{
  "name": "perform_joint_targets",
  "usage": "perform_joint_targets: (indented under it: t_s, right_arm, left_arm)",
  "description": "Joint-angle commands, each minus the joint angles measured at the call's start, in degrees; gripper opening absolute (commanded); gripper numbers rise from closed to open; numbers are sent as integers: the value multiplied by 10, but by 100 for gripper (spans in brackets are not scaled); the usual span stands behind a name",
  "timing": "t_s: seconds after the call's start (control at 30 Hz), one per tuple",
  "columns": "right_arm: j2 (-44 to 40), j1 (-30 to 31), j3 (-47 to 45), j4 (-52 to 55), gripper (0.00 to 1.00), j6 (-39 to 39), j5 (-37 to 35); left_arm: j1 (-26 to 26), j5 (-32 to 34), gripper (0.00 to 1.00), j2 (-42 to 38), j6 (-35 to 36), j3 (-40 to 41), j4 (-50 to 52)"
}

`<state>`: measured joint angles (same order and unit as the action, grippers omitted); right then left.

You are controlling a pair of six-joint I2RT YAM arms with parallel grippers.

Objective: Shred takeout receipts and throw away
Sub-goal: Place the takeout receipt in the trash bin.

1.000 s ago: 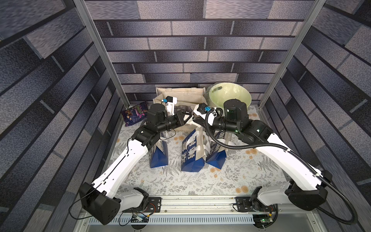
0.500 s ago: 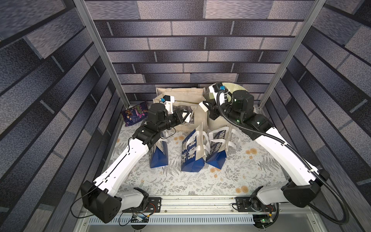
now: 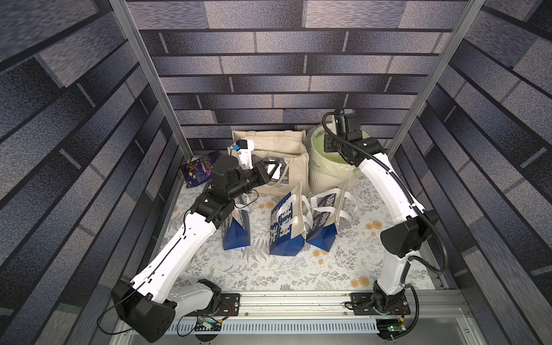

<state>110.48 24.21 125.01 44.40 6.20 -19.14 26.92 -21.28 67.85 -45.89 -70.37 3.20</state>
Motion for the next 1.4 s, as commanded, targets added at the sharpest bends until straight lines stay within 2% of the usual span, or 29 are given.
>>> perform_joint_targets:
  t_s: [0.0,0.07,0.23,0.4,0.47,0.57,0.67,0.73,0.87,1.07,1.17,1.37]
  right_arm:
    - [20,-2,40,66,32,-16,-21]
    - [21,-2,50,66,42,-21,-18]
    - [11,-2,61,87,50,-40,-15]
    - [1,-5,44,109,47,-54,-33]
    - [4,-6,42,119,45,-64,-68]
    - [39,-7,82,159,44,-79,-139]
    - [75,-7,126,185,44,-81,-152]
    - [69,-8,131,177,44,-71,-96]
    - [30,-8,123,176,44,-40,93]
    - [18,-8,110,219,45,-12,246]
    - [1,-8,88,200,49,2,279]
    - [-23,-13,80,184,57,19,276]
  left_arm:
    - [1,8,0,-9,8,10,-20]
    - [0,7,0,-7,6,10,-24]
    - [1,-2,0,-1,-3,12,-38]
    - [2,-8,0,9,-10,11,-49]
    - [2,-11,0,12,-10,9,-48]
    - [2,-13,0,16,-11,8,-48]
    - [2,-13,0,18,-12,7,-45]
    - [2,-11,0,18,-12,6,-42]
    - [2,-6,0,14,-8,5,-33]
    - [2,-9,0,17,-9,6,-36]
    - [2,-15,0,24,-10,1,-37]
    - [2,-19,0,25,-10,-2,-38]
